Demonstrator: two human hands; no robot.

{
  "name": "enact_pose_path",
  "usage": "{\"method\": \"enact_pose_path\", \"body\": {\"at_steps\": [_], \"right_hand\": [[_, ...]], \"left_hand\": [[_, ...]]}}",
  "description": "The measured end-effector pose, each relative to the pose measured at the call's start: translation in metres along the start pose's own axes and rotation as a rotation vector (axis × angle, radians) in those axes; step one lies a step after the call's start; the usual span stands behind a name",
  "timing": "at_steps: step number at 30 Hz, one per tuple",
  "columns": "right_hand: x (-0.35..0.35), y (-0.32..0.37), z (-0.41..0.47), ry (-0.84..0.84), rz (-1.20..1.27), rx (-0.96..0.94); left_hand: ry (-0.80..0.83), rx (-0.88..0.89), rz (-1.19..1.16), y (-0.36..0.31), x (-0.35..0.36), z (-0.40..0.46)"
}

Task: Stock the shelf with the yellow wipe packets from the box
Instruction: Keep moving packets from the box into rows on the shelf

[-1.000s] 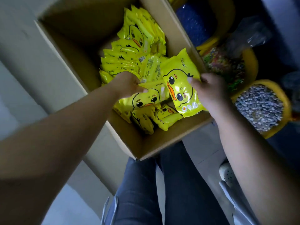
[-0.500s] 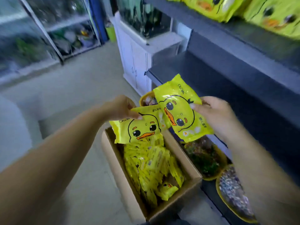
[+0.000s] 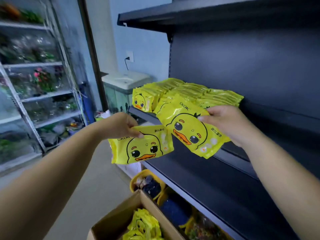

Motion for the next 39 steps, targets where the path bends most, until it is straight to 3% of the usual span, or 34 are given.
{"method": "enact_pose_path", "body": {"at_steps": [9, 15, 24, 28, 32, 35, 37, 39], "right_hand": [[-0.070, -0.029, 0.085, -0.095, -0.395, 0.066], [-0.055, -0.080, 0.159, 0.024, -0.592, 0.151], [-0.049, -0.103, 0.188, 0.002, -0.725, 0.116], [-0.058, -0.102, 0.181, -0.066, -0.540, 0.082], [-0.073, -0.087, 0.144, -0.246, -0.243, -0.064], [-0.060, -0.101, 0.103, -0.298, -0.221, -0.145], [-0.046, -0.124, 0.090, -0.401, -0.230, -0.100], [-0.037, -0.144, 0.087, -0.473, -0.064, 0.040]], "left_hand": [[0.053, 0.039, 0.055, -0.016, 0.005, 0.066], [0.120, -0.002, 0.074, -0.019, 0.018, 0.120], [0.148, 0.047, -0.011, -0.042, 0.041, 0.180], [0.157, 0.099, -0.026, -0.054, 0.049, 0.193], [0.124, 0.185, -0.083, -0.070, 0.049, 0.199], [0.030, 0.319, -0.167, -0.093, 0.047, 0.208], [-0.053, 0.425, -0.100, -0.112, 0.050, 0.216], [-0.122, 0.480, -0.021, -0.126, 0.058, 0.224]]}}
Point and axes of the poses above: each hand's wrist, its own z-axis towards the middle knuckle, its own x-axis out of the palm, y = z × x, the point moved 3 cm from there along z, towards the middle knuckle, and after that the axes turned 4 degrees about x, right-handed, at the moved point
